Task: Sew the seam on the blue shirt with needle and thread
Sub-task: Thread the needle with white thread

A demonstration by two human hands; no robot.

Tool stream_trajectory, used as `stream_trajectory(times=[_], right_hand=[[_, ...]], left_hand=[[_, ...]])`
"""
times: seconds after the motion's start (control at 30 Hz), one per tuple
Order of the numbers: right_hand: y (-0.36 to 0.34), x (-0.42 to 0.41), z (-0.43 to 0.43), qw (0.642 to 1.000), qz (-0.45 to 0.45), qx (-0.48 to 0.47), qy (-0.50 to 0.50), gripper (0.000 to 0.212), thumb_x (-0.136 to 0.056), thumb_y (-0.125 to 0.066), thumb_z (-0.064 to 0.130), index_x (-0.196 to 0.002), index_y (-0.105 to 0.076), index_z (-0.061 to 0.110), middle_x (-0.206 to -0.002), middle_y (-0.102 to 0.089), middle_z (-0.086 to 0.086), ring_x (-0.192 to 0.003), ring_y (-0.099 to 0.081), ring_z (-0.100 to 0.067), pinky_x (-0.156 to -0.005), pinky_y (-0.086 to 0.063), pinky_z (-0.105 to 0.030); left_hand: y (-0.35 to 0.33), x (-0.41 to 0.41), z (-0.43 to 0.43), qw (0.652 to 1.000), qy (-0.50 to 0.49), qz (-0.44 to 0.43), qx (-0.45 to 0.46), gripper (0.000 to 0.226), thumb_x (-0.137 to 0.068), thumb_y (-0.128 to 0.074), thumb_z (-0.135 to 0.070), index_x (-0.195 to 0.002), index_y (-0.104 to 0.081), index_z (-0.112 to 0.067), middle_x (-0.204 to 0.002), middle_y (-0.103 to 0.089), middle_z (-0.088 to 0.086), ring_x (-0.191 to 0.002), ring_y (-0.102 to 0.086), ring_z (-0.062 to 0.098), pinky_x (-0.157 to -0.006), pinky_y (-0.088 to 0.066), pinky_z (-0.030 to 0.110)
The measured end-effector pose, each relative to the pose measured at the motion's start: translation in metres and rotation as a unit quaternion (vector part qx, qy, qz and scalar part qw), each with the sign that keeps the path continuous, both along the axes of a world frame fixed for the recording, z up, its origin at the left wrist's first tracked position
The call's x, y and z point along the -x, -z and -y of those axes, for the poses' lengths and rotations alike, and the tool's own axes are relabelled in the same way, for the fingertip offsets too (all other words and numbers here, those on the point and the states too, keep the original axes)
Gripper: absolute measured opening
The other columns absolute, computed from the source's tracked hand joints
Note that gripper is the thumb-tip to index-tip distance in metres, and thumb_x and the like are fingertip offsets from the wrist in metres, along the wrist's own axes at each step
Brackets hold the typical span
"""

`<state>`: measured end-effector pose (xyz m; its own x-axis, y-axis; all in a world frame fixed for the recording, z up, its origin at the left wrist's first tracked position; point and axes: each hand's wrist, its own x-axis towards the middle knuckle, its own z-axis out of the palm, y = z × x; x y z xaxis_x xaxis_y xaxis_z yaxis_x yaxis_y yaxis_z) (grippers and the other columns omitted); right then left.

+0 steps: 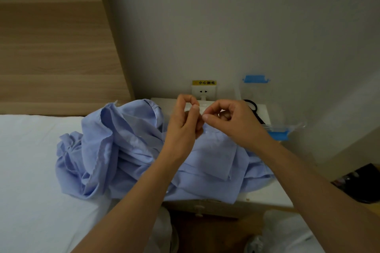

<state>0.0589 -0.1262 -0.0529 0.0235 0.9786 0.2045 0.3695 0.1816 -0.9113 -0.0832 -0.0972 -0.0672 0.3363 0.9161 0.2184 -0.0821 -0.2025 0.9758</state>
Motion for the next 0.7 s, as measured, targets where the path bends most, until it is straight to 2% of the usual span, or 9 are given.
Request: stream_trajectory(times=[0.13,0.23,0.27,0.3,0.4,0.47,0.57,0.63,0.7], right_hand=[[0.0008,0.0000,-0.0007,1.000,-0.004,0.010,0.004,0.007,-0.088,-0.067,0.009,-0.085,-0.070,0.015,-0.056,-0.059,0.019,-0.042,-0.040,-0.003,-0.048,-0.035,-0.012],[0.0002,0.0009,-0.0026,1.000,-0.008,0.012,0.012,0.010,-0.091,-0.064,0.013,-0.091,-0.073,0.018,-0.081,-0.071,0.004,-0.062,-0.062,-0.024,-0.062,-0.054,-0.034],[-0.0010,0.0007,-0.0027,1.000,-0.010,0.014,0.011,0.012,-0.092,-0.062,0.013,-0.093,-0.073,0.017,-0.082,-0.072,0.005,-0.071,-0.067,-0.021,-0.067,-0.055,-0.033],[-0.0025,0.0006,-0.0026,1.000,-0.016,0.017,0.006,0.014,-0.094,-0.059,0.012,-0.095,-0.073,0.013,-0.075,-0.071,0.012,-0.070,-0.067,-0.008,-0.065,-0.051,-0.021],[-0.0035,0.0010,-0.0024,0.999,-0.037,0.032,0.000,0.019,-0.096,-0.055,0.011,-0.096,-0.071,0.002,-0.050,-0.058,0.024,-0.053,-0.055,0.008,-0.056,-0.040,-0.006],[-0.0037,0.0038,-0.0021,0.998,-0.053,0.032,0.006,0.017,-0.093,-0.060,0.018,-0.092,-0.073,0.006,-0.059,-0.064,0.012,-0.055,-0.054,0.003,-0.060,-0.041,-0.009],[0.0019,0.0045,-0.0037,0.997,-0.067,0.040,0.026,0.011,-0.090,-0.065,0.020,-0.085,-0.072,0.013,-0.080,-0.065,-0.026,-0.069,-0.052,-0.020,-0.067,-0.045,-0.024],[0.0027,0.0042,-0.0041,0.996,-0.070,0.049,0.034,0.011,-0.090,-0.065,0.016,-0.084,-0.071,0.010,-0.076,-0.060,-0.029,-0.066,-0.048,-0.021,-0.063,-0.044,-0.020],[0.0022,0.0052,-0.0036,0.995,-0.072,0.055,0.035,0.011,-0.091,-0.063,0.012,-0.083,-0.069,0.008,-0.060,-0.058,-0.015,-0.056,-0.047,-0.013,-0.056,-0.041,-0.013]], left_hand=[[-0.0004,-0.0016,-0.0006,1.000,-0.010,-0.021,-0.013,0.012,-0.104,-0.035,-0.011,-0.094,-0.042,-0.015,-0.055,-0.035,0.001,-0.047,-0.031,0.007,-0.045,-0.031,0.016],[-0.0006,-0.0001,-0.0006,0.999,-0.012,-0.032,-0.030,0.012,-0.104,-0.035,-0.012,-0.095,-0.041,-0.016,-0.060,-0.035,0.013,-0.048,-0.031,0.010,-0.044,-0.029,0.017],[-0.0007,0.0003,-0.0005,0.999,-0.013,-0.034,-0.035,0.011,-0.104,-0.035,-0.012,-0.095,-0.041,-0.016,-0.060,-0.035,0.015,-0.048,-0.030,0.011,-0.043,-0.028,0.018],[-0.0006,0.0005,-0.0002,0.998,-0.013,-0.036,-0.040,0.011,-0.104,-0.035,-0.012,-0.095,-0.041,-0.015,-0.059,-0.034,0.017,-0.048,-0.029,0.012,-0.043,-0.027,0.019],[0.0003,0.0001,0.0009,0.997,-0.011,-0.045,-0.056,0.009,-0.104,-0.034,-0.011,-0.097,-0.040,-0.010,-0.058,-0.033,0.016,-0.047,-0.029,0.011,-0.044,-0.028,0.018],[0.0015,-0.0003,0.0010,0.995,-0.013,-0.062,-0.074,0.008,-0.104,-0.034,-0.010,-0.098,-0.040,-0.008,-0.055,-0.035,0.008,-0.045,-0.031,0.007,-0.045,-0.029,0.017],[0.0041,0.0002,0.0003,0.991,-0.013,-0.094,-0.099,0.009,-0.103,-0.036,-0.010,-0.097,-0.041,-0.014,-0.054,-0.037,-0.003,-0.045,-0.032,0.006,-0.046,-0.030,0.019],[0.0059,0.0007,-0.0001,0.988,-0.009,-0.112,-0.110,0.011,-0.102,-0.036,-0.009,-0.097,-0.042,-0.017,-0.054,-0.038,-0.008,-0.045,-0.034,0.006,-0.048,-0.031,0.022],[0.0065,0.0004,0.0001,0.985,-0.010,-0.126,-0.120,0.013,-0.102,-0.037,-0.012,-0.096,-0.042,-0.022,-0.053,-0.038,-0.009,-0.046,-0.034,0.006,-0.049,-0.032,0.025]])
